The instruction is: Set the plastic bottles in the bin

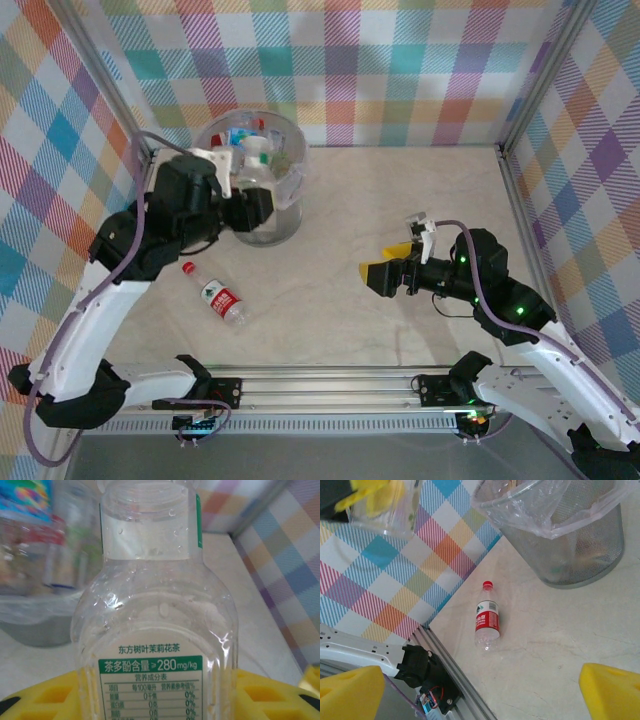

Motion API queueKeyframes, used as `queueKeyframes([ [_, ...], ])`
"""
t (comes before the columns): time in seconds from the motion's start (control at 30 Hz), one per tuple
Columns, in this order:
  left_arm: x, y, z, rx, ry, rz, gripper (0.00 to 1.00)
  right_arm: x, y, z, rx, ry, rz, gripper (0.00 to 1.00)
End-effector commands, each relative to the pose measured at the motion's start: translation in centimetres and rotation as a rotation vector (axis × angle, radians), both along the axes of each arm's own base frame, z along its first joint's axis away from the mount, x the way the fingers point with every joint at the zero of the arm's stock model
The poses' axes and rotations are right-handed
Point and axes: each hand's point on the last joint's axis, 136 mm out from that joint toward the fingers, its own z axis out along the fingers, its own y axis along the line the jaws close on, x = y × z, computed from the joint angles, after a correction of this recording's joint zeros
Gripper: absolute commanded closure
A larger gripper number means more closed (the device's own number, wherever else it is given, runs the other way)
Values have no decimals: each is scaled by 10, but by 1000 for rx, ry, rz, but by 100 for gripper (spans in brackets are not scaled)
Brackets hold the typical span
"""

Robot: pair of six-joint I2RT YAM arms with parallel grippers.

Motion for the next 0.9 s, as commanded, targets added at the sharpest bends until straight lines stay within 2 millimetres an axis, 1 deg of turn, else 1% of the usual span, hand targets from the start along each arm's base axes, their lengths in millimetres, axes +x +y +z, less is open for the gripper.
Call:
queueKeyframes([
  [0.0,21,22,-1,43,19,39,51,1,-4,13,21,-25,-21,0],
  [0.13,60,49,3,81,16,121,51,3,-9,10,15,-16,-53,0],
  [0.27,96,78,1,83,26,202,52,5,-10,6,10,3,-67,0],
  [0.33,118,93,-10,105,52,241,52,6,-9,5,8,10,-72,0],
  [0.43,143,106,-24,118,78,268,52,6,-7,6,10,21,-67,0],
  [0.57,163,121,-37,113,88,301,52,6,-7,4,-8,46,-60,0],
  [0.73,184,124,-55,103,118,291,52,3,-11,1,8,70,-78,0],
  [0.87,191,124,-69,96,166,284,50,3,-15,1,36,78,-105,0],
])
